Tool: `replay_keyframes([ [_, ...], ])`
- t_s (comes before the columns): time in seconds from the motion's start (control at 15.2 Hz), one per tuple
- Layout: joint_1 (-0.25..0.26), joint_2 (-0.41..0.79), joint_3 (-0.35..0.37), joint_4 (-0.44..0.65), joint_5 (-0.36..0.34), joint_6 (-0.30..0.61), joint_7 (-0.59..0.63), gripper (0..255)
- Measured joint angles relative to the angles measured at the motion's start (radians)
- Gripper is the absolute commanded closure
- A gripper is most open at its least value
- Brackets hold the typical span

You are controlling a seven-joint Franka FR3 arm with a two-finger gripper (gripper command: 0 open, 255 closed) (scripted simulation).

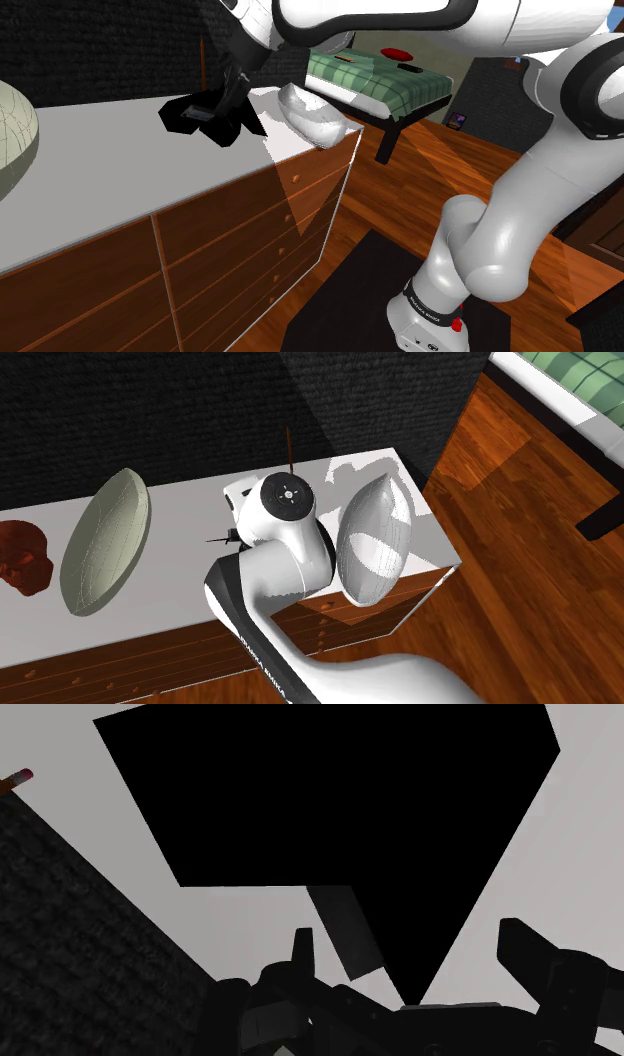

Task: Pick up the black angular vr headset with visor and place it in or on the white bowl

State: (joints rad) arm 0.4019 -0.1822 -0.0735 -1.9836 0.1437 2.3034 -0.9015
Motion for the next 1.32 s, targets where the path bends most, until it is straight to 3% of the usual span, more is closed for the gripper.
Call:
replay_keyframes([
  [0.66, 0.004, 0.039, 0.001, -0.011, 0.008, 0.051, -0.008, 0],
  [0.73, 0.004, 0.039, 0.001, -0.011, 0.008, 0.051, -0.008, 255],
  [1.32, 0.004, 0.039, 0.002, -0.011, 0.008, 0.051, -0.008, 255],
])
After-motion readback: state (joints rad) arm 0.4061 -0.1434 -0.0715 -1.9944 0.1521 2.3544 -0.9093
